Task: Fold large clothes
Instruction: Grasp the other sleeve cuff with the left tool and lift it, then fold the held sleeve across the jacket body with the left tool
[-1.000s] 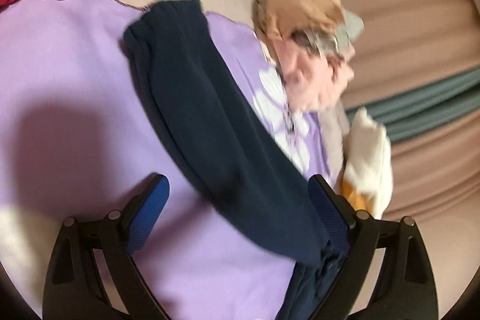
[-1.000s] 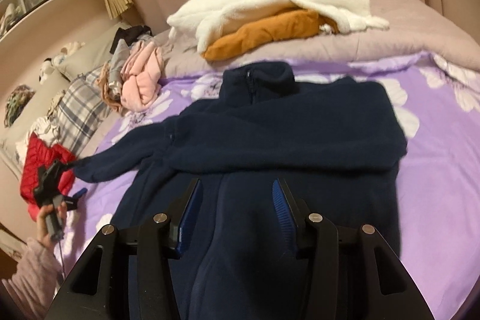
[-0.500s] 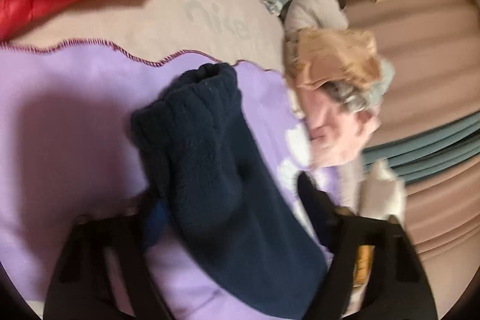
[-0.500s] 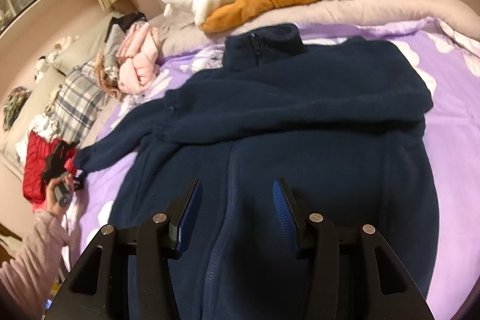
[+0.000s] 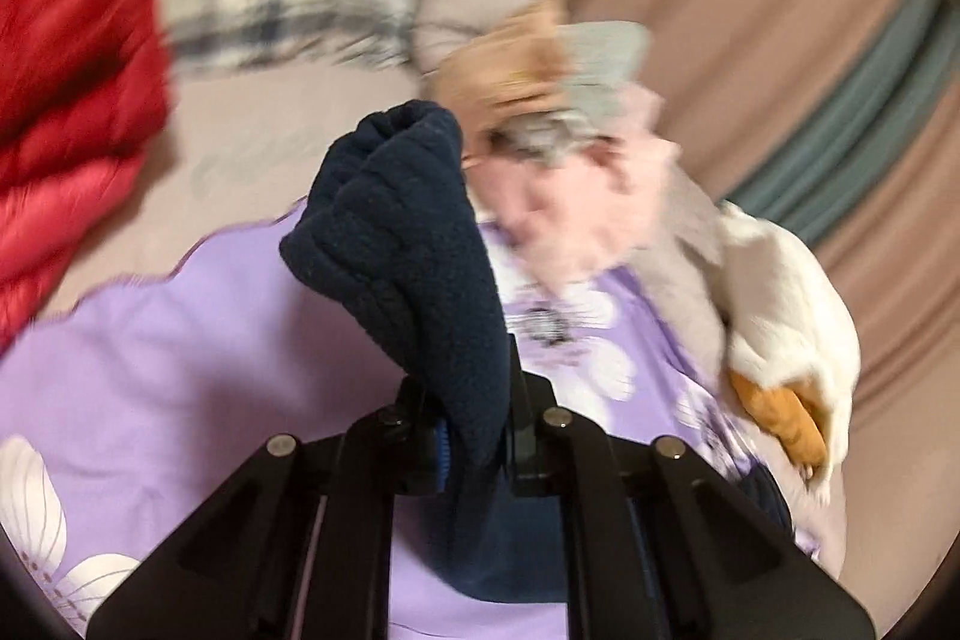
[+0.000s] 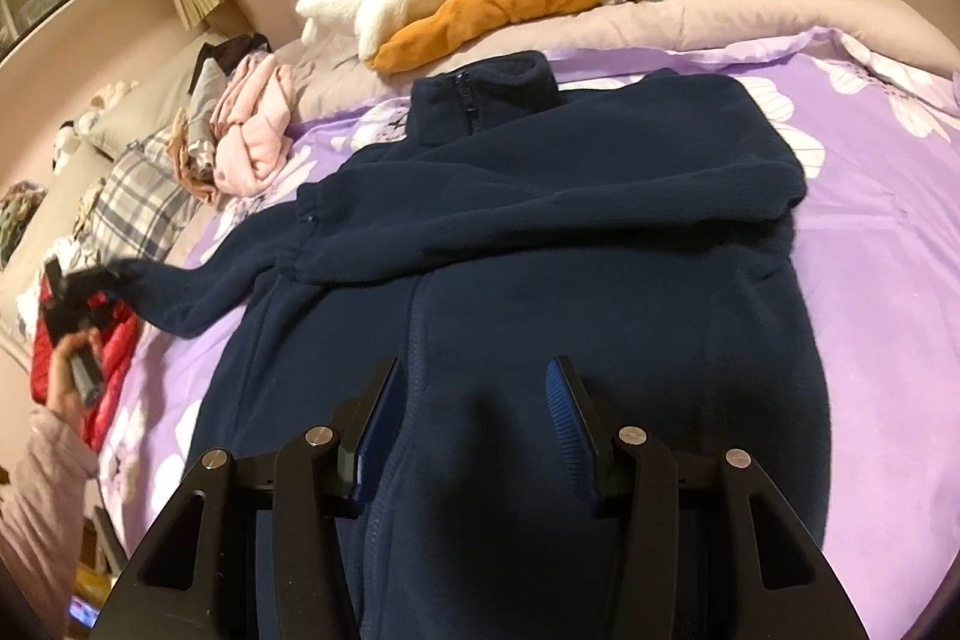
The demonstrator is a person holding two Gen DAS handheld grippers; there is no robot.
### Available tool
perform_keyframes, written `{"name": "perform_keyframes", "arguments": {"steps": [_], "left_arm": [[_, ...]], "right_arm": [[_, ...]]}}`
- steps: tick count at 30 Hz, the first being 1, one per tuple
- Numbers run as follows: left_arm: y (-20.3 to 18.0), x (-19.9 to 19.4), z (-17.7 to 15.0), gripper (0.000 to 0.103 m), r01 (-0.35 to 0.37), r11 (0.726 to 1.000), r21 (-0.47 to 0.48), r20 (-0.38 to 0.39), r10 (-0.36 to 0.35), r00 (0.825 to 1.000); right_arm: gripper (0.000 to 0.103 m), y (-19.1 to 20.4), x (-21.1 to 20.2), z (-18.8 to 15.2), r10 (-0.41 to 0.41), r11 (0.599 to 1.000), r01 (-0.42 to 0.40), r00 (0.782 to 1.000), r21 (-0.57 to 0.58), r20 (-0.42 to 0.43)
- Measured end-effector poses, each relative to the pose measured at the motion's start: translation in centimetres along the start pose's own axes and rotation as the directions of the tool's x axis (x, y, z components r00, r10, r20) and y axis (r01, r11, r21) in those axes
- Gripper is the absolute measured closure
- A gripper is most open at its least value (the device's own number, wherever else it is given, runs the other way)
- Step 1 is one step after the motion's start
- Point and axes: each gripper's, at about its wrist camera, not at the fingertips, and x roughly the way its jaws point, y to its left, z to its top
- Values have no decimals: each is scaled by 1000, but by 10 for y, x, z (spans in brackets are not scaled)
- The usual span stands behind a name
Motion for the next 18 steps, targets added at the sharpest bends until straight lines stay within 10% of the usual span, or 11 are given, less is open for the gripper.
{"name": "perform_keyframes", "arguments": {"steps": [6, 18], "left_arm": [[-91, -17, -12, 91, 111, 980, 165, -15, -110, 994], [-285, -7, -127, 91, 310, 822, 478, -234, -221, 947]], "right_arm": [[54, -8, -9, -3, 18, 1000, -19, 1000, 22, 21], [54, -37, -23, -1, 40, 997, -43, 998, 65, 46]]}}
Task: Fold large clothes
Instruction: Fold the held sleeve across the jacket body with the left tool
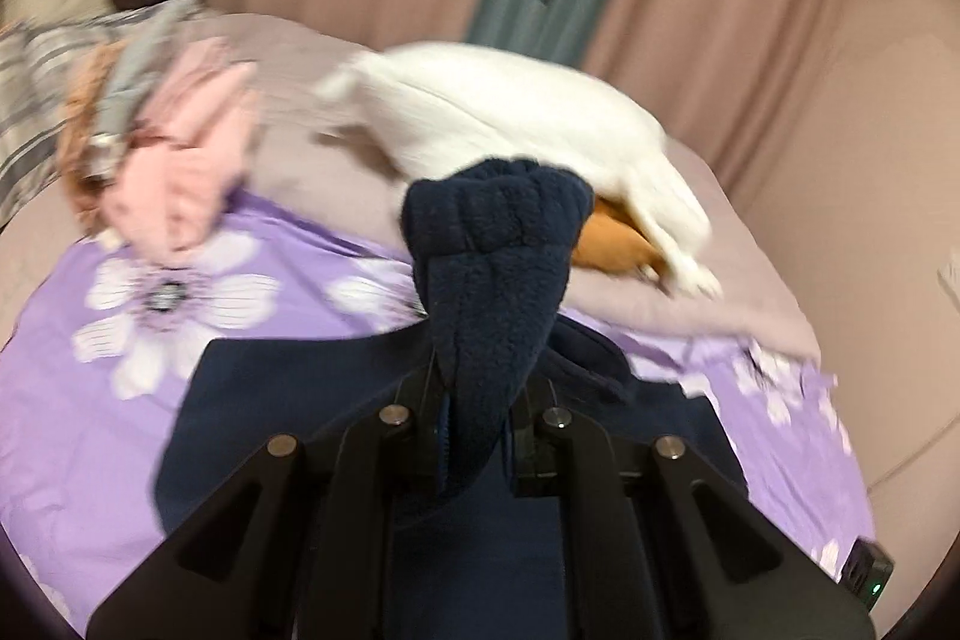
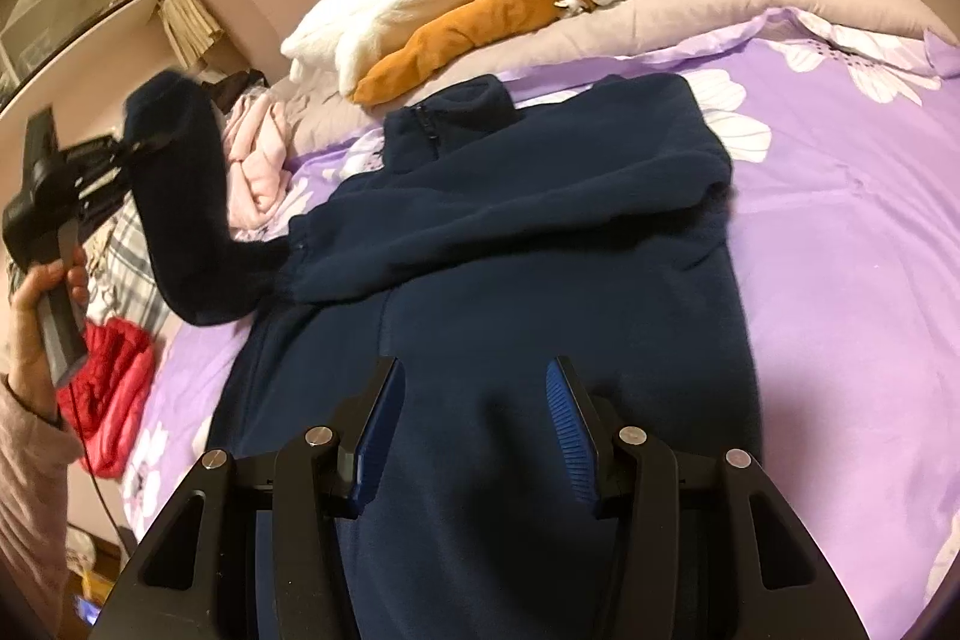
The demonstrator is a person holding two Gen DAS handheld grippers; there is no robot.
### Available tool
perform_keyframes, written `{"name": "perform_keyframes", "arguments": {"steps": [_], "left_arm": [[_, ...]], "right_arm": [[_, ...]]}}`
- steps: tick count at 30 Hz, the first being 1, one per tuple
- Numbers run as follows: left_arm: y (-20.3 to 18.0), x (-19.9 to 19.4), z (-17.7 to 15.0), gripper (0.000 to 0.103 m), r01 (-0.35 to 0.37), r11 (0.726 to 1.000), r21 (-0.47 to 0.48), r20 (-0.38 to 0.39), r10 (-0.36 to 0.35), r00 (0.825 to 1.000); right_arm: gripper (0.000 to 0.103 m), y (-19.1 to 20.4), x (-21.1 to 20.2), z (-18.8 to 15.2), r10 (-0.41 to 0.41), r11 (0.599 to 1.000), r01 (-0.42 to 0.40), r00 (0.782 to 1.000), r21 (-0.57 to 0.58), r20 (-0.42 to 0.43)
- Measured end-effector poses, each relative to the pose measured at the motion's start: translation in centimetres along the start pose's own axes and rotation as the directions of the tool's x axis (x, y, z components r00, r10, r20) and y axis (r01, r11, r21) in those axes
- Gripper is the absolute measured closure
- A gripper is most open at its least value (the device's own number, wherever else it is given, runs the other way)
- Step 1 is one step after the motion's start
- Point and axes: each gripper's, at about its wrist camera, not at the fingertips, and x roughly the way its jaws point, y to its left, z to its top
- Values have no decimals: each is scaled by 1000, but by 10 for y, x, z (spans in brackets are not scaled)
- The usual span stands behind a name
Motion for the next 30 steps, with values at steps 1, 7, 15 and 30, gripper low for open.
{"name": "perform_keyframes", "arguments": {"steps": [1, 7, 15, 30], "left_arm": [[-14, 9, -5, 91, 14, 1000, 15, -17, -14, 1000], [-72, 67, -46, 90, 56, 996, 65, -156, -45, 987], [-83, 120, -101, 42, 120, 993, 5, -353, -111, 929], [0, 36, -92, 23, 167, 983, -72, -222, -179, 959]], "right_arm": [[54, -2, 0, 2, 7, 1000, -7, 1000, 5, 4], [54, -24, 14, 21, 124, 980, -129, 992, 150, 38], [38, -57, 38, 42, 230, 879, -264, 964, 398, 131], [32, 6, 67, 76, 86, 965, -85, 996, 248, 7]]}}
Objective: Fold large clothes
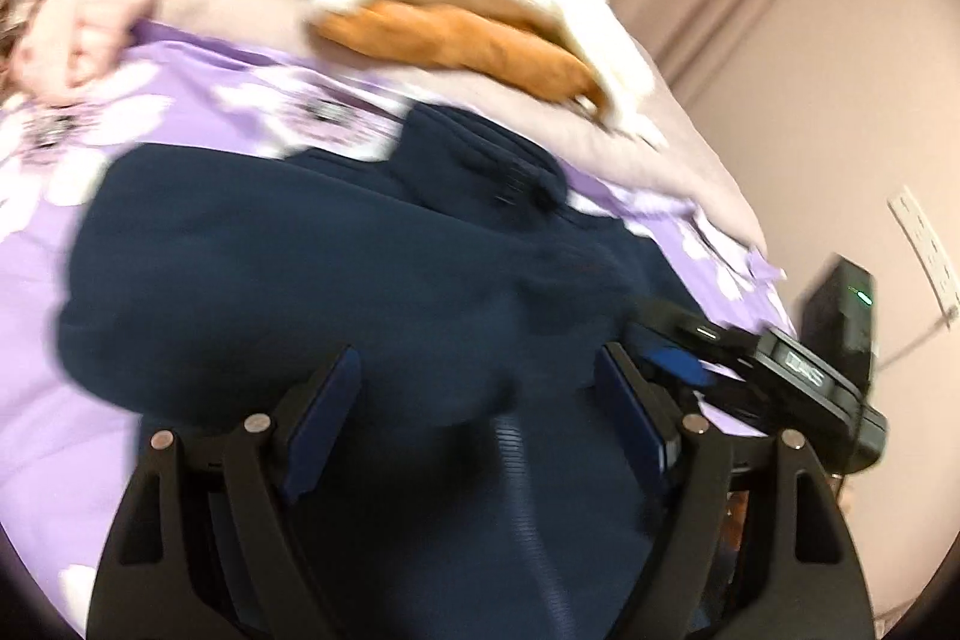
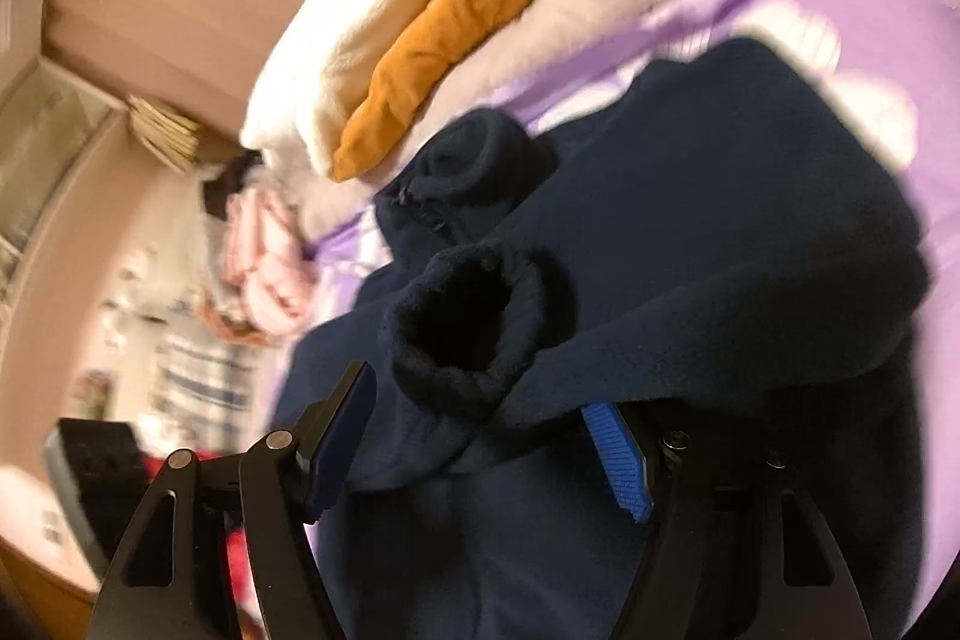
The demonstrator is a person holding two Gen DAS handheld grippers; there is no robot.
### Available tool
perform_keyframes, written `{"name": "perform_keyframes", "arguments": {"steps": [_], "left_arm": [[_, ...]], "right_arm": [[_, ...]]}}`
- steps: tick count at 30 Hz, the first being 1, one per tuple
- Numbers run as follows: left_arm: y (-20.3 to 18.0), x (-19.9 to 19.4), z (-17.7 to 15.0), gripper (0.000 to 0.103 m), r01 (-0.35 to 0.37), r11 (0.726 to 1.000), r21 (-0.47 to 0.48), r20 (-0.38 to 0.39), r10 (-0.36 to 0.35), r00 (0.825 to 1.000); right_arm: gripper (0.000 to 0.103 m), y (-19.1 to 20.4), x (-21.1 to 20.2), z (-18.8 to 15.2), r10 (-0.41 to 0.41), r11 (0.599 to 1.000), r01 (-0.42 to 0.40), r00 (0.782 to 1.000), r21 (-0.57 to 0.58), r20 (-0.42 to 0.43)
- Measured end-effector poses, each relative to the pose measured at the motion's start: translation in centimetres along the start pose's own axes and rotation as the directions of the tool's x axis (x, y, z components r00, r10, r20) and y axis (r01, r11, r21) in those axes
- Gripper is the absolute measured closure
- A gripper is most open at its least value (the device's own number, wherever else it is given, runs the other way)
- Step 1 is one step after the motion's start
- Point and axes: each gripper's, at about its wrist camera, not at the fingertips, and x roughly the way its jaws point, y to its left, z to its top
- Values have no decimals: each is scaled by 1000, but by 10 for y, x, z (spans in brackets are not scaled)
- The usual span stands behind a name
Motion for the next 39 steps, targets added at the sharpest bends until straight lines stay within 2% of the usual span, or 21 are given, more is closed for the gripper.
{"name": "perform_keyframes", "arguments": {"steps": [4, 5, 7, 10, 14, 15, 16, 18, 19, 20, 22, 23, 26, 27, 29, 32, 33, 36, 37, 39], "left_arm": [[41, -17, 5, 23, -61, 995, -79, 30, 63, 998], [50, -18, 6, 23, -69, 993, -100, 34, 73, 997], [67, -24, 4, 23, -70, 987, -144, 42, 77, 996], [83, -32, 1, 23, -71, 978, -195, 51, 82, 995], [98, -43, -3, 23, -110, 971, -210, 47, 123, 991], [104, -46, -3, 23, -116, 969, -216, 47, 129, 990], [109, -48, -3, 23, -123, 967, -223, 49, 137, 989], [121, -57, -5, 23, -133, 960, -246, 57, 151, 987], [125, -62, -7, 23, -133, 957, -258, 62, 154, 986], [130, -66, -9, 23, -132, 953, -272, 67, 155, 986], [136, -72, -12, 23, -132, 947, -292, 76, 161, 984], [137, -75, -12, 23, -132, 947, -294, 79, 162, 984], [139, -82, -15, 23, -127, 948, -292, 74, 155, 985], [139, -83, -15, 23, -108, 949, -296, 69, 134, 989], [135, -86, -19, 23, -25, 952, -305, 69, 48, 996], [127, -86, -25, 23, 92, 941, -325, 75, -71, 995], [126, -83, -26, 23, 143, 925, -351, 82, -122, 989], [125, -74, -24, 22, 242, 873, -423, 126, -208, 970], [124, -68, -22, 22, 286, 846, -450, 156, -241, 958], [119, -57, -17, 22, 339, 811, -477, 187, -284, 941]], "right_arm": [[32, 19, -33, -9, -119, 983, 136, 983, -120, 140], [32, 21, -41, -11, -129, 979, 153, 976, -131, 178], [32, 25, -45, -10, -91, 981, 126, 972, -151, 217], [32, 26, -13, 4, -17, 991, 32, 994, -131, 110], [32, 13, 26, 13, -54, 997, 54, 999, -56, 0], [32, 11, 34, 12, -29, 999, 28, 999, -39, -28], [32, 10, 40, 11, -13, 999, 11, 999, -33, -51], [33, 9, 50, 7, -42, 998, 37, 995, -58, -87], [35, 7, 57, 7, -49, 997, 42, 993, -61, -111], [50, 4, 58, 5, -53, 997, 45, 991, -61, -124], [72, 3, 60, 5, -62, 997, 54, 988, -58, -140], [76, 8, 54, 4, -58, 996, 48, 990, -77, -131], [77, 40, 27, 11, -32, 983, 22, 998, -185, -47], [77, 56, 18, 17, -16, 978, 12, 1000, -207, -16], [77, 84, -3, 29, 11, 967, 0, 999, -254, 42], [77, 132, -37, 49, 42, 943, 4, 991, -333, 130], [77, 144, -44, 54, 45, 936, 12, 987, -351, 153], [78, 184, -70, 70, 67, 913, 34, 970, -405, 232], [77, 192, -75, 74, 71, 909, 40, 966, -414, 249], [78, 202, -81, 80, 73, 904, 54, 958, -425, 276]]}}
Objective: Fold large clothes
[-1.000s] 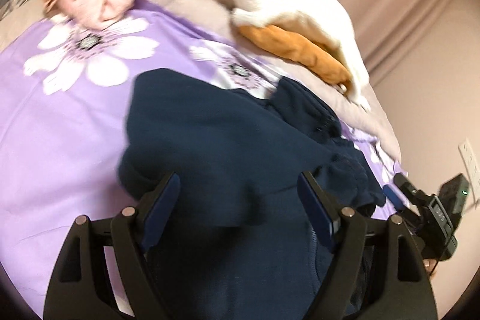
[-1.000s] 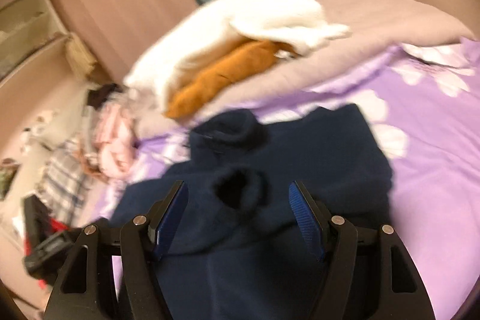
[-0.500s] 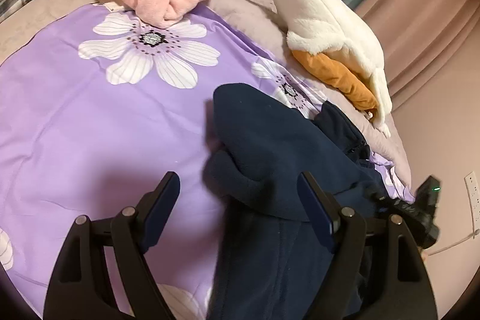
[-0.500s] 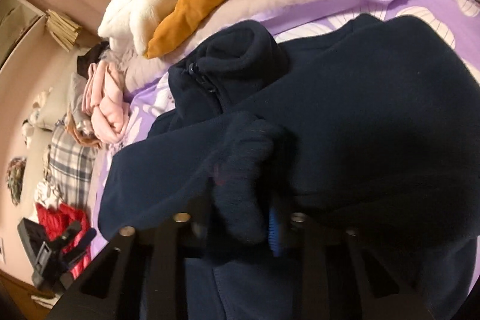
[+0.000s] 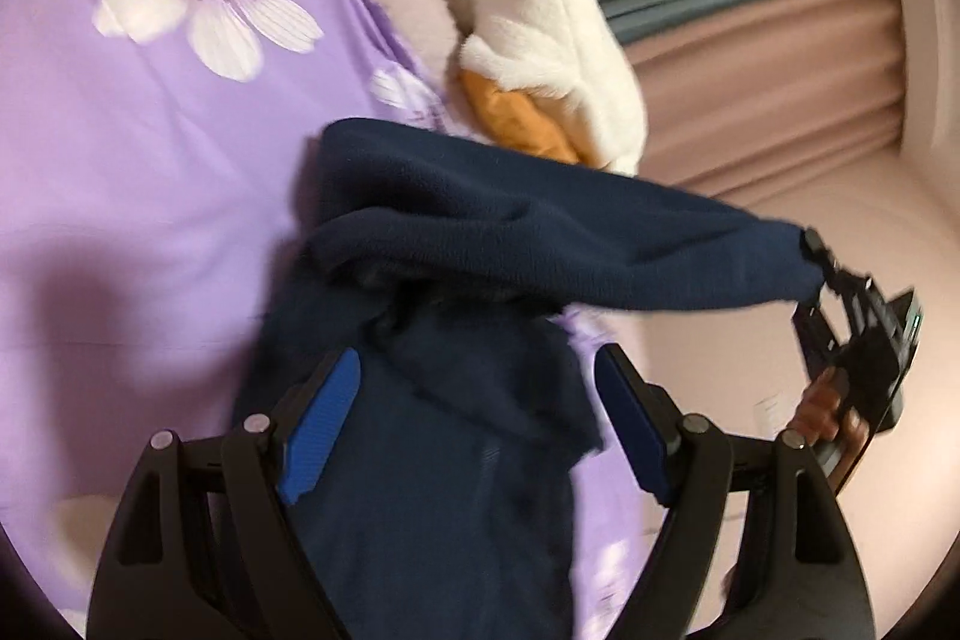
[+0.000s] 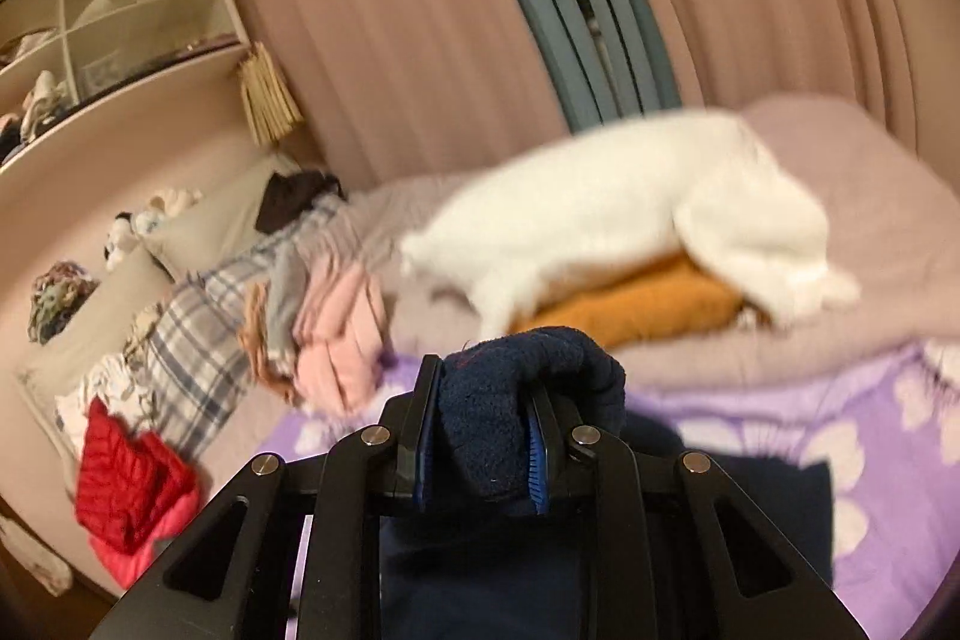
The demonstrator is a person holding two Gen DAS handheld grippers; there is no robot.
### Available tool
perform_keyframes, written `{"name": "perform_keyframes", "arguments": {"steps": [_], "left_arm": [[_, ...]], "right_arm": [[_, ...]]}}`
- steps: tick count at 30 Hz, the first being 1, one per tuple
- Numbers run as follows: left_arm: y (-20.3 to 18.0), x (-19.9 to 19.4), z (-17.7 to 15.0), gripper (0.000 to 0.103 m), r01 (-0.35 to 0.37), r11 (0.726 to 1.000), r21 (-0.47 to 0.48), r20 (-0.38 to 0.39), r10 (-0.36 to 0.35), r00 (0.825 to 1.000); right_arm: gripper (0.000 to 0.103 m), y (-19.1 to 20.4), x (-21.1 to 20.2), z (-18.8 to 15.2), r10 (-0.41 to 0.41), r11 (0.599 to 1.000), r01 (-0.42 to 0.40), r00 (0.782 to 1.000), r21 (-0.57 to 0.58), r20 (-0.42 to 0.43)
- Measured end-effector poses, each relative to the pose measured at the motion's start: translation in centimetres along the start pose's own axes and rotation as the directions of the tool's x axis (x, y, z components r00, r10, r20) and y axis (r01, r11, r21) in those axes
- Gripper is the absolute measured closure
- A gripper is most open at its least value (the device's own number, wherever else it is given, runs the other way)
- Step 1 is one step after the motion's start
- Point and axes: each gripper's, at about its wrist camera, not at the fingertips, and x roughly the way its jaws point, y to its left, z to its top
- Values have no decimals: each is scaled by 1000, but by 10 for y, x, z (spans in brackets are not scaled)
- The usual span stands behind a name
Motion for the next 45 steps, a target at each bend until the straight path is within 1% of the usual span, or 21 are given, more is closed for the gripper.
{"name": "perform_keyframes", "arguments": {"steps": [2, 4, 6, 8, 10, 13, 14, 15, 18, 21, 24, 27, 28, 31, 33, 34, 35, 37, 38, 41, 45], "left_arm": [[-3, 20, 2, 22, 54, 997, -48, -14, -55, 998], [-7, 42, 2, 22, 85, 993, -76, -30, -87, 996], [-9, 60, 7, 22, 94, 990, -101, -19, -97, 995], [-8, 68, 15, 22, 40, 994, -103, 42, -36, 998], [-3, 66, 20, 22, 0, 992, -124, 100, 12, 995], [5, 56, 22, 23, -53, 991, -122, 144, 71, 987], [5, 54, 21, 23, -94, 991, -96, 149, 107, 983], [5, 52, 19, 25, -119, 990, -77, 151, 129, 980], [7, 54, 13, 25, -153, 986, -65, 137, 161, 977], [8, 53, 10, 25, -149, 987, -60, 128, 156, 979], [4, 51, 5, 25, -175, 984, -11, 120, 176, 977], [2, 46, 3, 25, -253, 967, 41, 97, 248, 964], [4, 45, 2, 25, -259, 965, 44, 87, 254, 963], [6, 33, 2, 25, -284, 955, 81, 50, 281, 958], [0, 21, 3, 25, -309, 941, 137, 58, 304, 951], [-3, 19, 4, 24, -316, 935, 161, 61, 310, 949], [-8, 17, 5, 24, -330, 925, 187, 67, 323, 944], [-19, 20, 9, 24, -346, 906, 245, 69, 340, 938], [-26, 25, 10, 24, -343, 899, 272, 61, 340, 938], [-43, 48, 14, 24, -327, 885, 332, 43, 333, 942], [-65, 83, 15, 24, -333, 837, 435, 42, 351, 935]], "right_arm": [[77, 2, 0, 6, -10, 1000, 11, 1000, -12, 9], [77, 0, 2, 6, -21, 999, 21, 1000, -26, 9], [78, -7, 6, 4, -22, 1000, 22, 1000, -22, 1], [78, -15, 7, 1, -21, 1000, 21, 1000, -11, 2], [78, -27, 3, -5, -15, 1000, 15, 1000, 12, 7], [78, -58, -3, -23, -37, 999, 37, 999, 37, -7], [84, -71, -4, -31, -49, 997, 51, 999, 62, -21], [87, -89, -6, -42, -51, 993, 55, 998, 102, -37], [87, -141, -1, -84, -84, 972, 104, 991, 210, -104], [88, -177, 8, -123, -115, 945, 165, 976, 282, -186], [87, -197, 13, -153, -132, 932, 204, 961, 299, -245], [87, -210, 16, -173, -115, 927, 214, 944, 308, -309], [87, -214, 16, -177, -101, 923, 210, 941, 321, -322], [84, -220, 6, -176, -53, 909, 178, 946, 377, -319], [68, -221, -3, -170, -54, 904, 186, 943, 385, -328], [67, -221, -11, -166, -61, 908, 184, 947, 377, -314], [64, -219, -18, -162, -93, 912, 203, 949, 356, -302], [63, -214, -29, -155, -169, 917, 252, 947, 309, -271], [63, -208, -34, -150, -181, 925, 251, 951, 286, -249], [63, -186, -34, -137, -133, 955, 183, 968, 234, -214], [64, -150, -9, -129, -84, 987, 113, 969, 114, -232]]}}
